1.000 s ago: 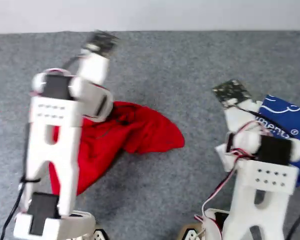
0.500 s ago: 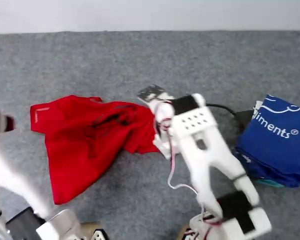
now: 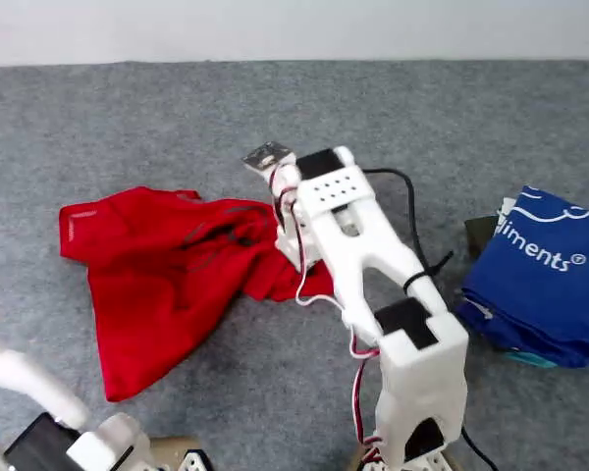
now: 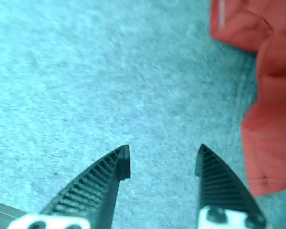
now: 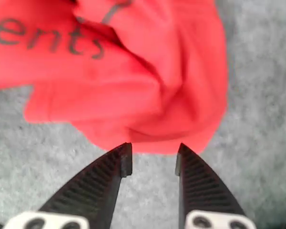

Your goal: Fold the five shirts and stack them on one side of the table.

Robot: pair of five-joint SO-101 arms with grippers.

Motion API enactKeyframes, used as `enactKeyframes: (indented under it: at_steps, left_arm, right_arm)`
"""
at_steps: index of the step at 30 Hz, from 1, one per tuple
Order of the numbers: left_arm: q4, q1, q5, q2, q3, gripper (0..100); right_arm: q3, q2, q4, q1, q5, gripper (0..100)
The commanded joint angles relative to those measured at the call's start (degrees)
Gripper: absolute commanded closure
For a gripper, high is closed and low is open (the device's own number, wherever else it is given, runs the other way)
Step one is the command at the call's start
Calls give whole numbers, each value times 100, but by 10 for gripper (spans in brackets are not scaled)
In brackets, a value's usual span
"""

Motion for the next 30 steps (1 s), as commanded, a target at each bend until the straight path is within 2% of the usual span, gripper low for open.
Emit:
enactKeyframes:
  at_steps: [1, 6, 11, 15, 22, 26, 30]
  left_arm:
    - [114, -9, -62, -220, 136, 772]
    - [88, 70, -53, -220, 426, 772]
    - [88, 237, -44, -220, 620, 772]
    - [88, 343, -35, -220, 690, 772]
    - [88, 334, -35, -220, 690, 772]
    - [105, 343, -35, -220, 699, 772]
    - [105, 440, -35, -220, 787, 772]
  right_arm:
    - [-774, 198, 576, 391, -18, 834]
    - [-967, 532, 725, 787, -18, 834]
    - [-993, 901, 646, 760, -35, 834]
    - [-1011, 1218, 171, 409, -18, 836]
    - [-1011, 1024, -778, -760, -9, 836]
    - [-1099, 611, -725, -1270, -9, 836]
    - [-1644, 242, -470, -1279, -9, 836]
